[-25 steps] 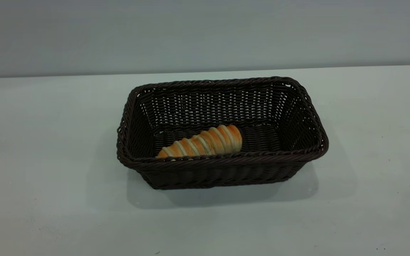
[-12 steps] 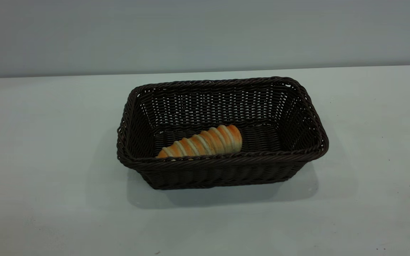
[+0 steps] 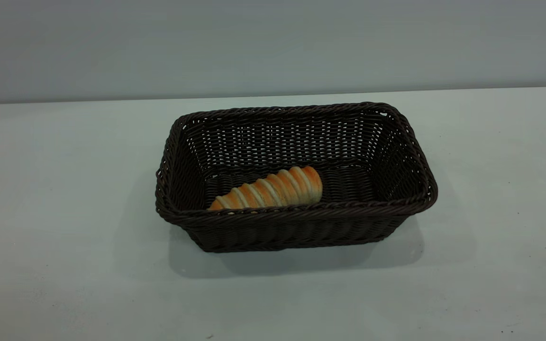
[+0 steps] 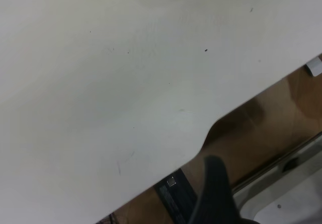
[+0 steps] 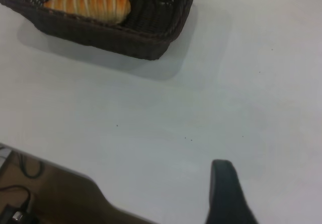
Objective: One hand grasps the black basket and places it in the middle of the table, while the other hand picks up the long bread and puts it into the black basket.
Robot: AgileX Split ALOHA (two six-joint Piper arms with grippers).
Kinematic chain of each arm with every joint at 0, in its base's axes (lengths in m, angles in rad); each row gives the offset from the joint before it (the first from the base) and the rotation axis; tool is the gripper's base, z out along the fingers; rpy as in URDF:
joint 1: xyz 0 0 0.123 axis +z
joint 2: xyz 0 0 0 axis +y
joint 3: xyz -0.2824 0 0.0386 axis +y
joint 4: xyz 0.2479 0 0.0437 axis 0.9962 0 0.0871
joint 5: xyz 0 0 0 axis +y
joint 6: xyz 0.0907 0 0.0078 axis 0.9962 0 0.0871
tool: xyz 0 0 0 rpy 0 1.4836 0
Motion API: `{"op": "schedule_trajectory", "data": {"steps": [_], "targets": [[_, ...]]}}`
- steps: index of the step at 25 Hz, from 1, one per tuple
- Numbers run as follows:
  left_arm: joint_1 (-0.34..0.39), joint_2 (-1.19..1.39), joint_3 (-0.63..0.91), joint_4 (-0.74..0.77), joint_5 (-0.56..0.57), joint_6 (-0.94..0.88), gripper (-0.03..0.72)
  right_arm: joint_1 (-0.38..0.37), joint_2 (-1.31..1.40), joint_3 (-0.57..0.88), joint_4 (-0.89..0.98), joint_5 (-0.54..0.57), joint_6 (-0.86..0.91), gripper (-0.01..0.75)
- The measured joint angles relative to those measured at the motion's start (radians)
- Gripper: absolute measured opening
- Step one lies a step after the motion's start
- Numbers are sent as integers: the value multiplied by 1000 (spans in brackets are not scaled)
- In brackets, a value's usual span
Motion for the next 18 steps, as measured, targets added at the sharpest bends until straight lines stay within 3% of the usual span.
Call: {"op": "schedule_trajectory", "data": {"steps": [3,7,11,15,18], "targets": [[0,-1,0,0,-1,0,570,-22,-15,0,0,0,0,469],[19,-26,0,-1,-1,0,570,-151,-15,0,1,2,0,469],[218,-48,0,-1,-1,0,569,-234,-15,0,1,2,0,469],[444,-105,0,-1,-1,0,569,-241,-17,0,1,3,0,469],[549,-176,0,0,0,0,568,-241,-17,0,1,3,0,469]]}}
